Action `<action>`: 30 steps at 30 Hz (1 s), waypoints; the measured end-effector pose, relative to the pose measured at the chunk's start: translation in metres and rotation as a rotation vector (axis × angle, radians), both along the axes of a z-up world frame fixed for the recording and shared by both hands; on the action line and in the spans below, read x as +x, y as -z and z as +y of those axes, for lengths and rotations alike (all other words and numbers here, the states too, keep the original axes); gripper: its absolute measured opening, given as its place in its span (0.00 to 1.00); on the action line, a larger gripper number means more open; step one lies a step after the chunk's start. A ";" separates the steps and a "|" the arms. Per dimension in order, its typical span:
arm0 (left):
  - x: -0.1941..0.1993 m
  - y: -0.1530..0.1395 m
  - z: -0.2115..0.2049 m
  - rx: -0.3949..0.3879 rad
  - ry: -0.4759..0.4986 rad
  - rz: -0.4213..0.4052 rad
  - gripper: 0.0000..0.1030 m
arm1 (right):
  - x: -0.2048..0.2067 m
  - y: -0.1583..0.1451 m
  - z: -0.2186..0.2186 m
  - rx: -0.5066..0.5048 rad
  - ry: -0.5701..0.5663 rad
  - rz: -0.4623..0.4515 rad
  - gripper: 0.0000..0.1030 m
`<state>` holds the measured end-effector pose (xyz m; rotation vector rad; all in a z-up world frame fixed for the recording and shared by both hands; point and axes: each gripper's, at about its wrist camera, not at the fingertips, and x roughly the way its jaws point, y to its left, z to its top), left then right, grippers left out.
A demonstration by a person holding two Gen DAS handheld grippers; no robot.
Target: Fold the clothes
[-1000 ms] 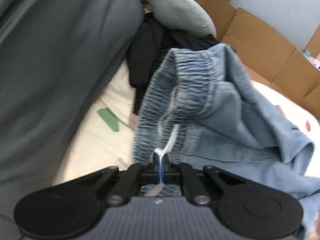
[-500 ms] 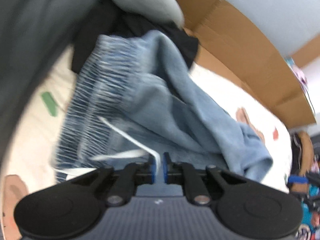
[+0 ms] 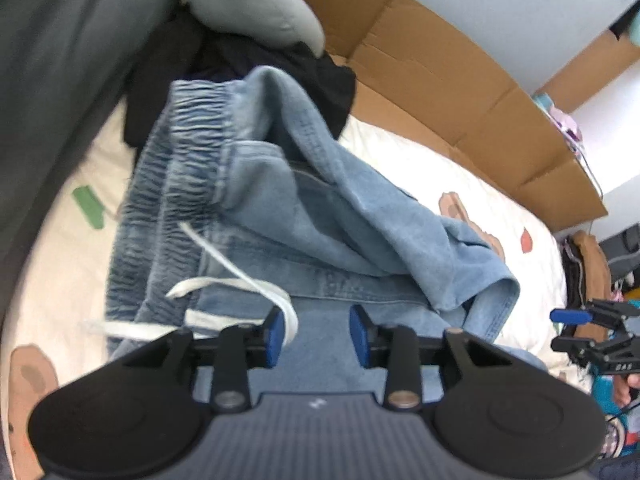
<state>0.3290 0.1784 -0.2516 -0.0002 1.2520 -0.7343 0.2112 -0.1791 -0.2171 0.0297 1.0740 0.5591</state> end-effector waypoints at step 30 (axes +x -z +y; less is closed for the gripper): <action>-0.028 0.009 -0.045 -0.148 0.034 0.007 0.51 | 0.023 0.095 -0.019 -0.085 0.108 0.122 0.51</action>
